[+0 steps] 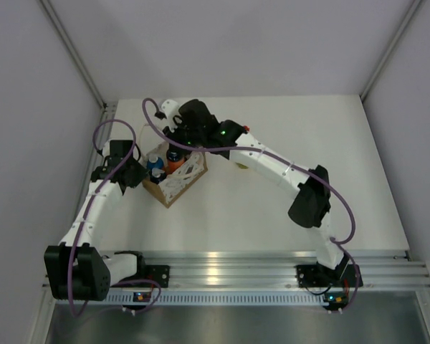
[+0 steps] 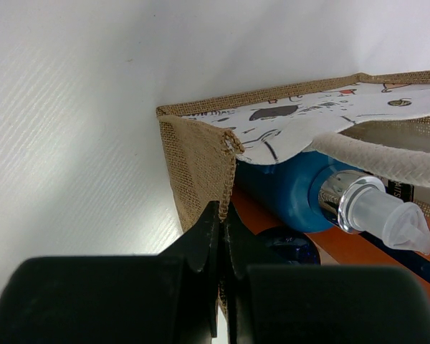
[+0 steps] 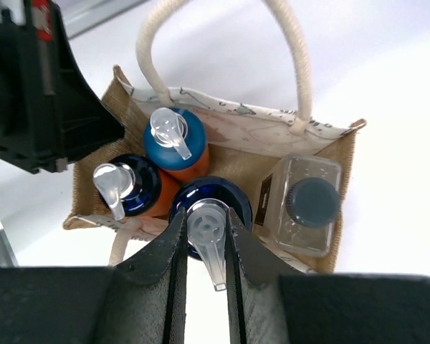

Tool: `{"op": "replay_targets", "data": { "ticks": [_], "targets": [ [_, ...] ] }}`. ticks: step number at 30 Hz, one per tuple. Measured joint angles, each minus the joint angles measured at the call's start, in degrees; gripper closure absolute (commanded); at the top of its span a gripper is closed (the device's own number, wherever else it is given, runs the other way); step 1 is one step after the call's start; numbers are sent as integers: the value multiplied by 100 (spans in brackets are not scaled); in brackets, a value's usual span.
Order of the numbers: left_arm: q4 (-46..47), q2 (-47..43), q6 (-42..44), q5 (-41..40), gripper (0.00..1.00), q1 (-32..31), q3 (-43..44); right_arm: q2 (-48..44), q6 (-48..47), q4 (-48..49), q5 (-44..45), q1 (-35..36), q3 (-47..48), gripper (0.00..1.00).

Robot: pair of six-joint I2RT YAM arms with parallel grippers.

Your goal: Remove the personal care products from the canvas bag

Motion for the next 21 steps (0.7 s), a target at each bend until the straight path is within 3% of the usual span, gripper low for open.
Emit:
{"op": "replay_targets", "data": {
  "ticks": [21],
  "targets": [
    [-4, 0, -24, -17, 100, 0, 0, -1408, 85, -308, 186, -319, 262, 100]
  ]
}}
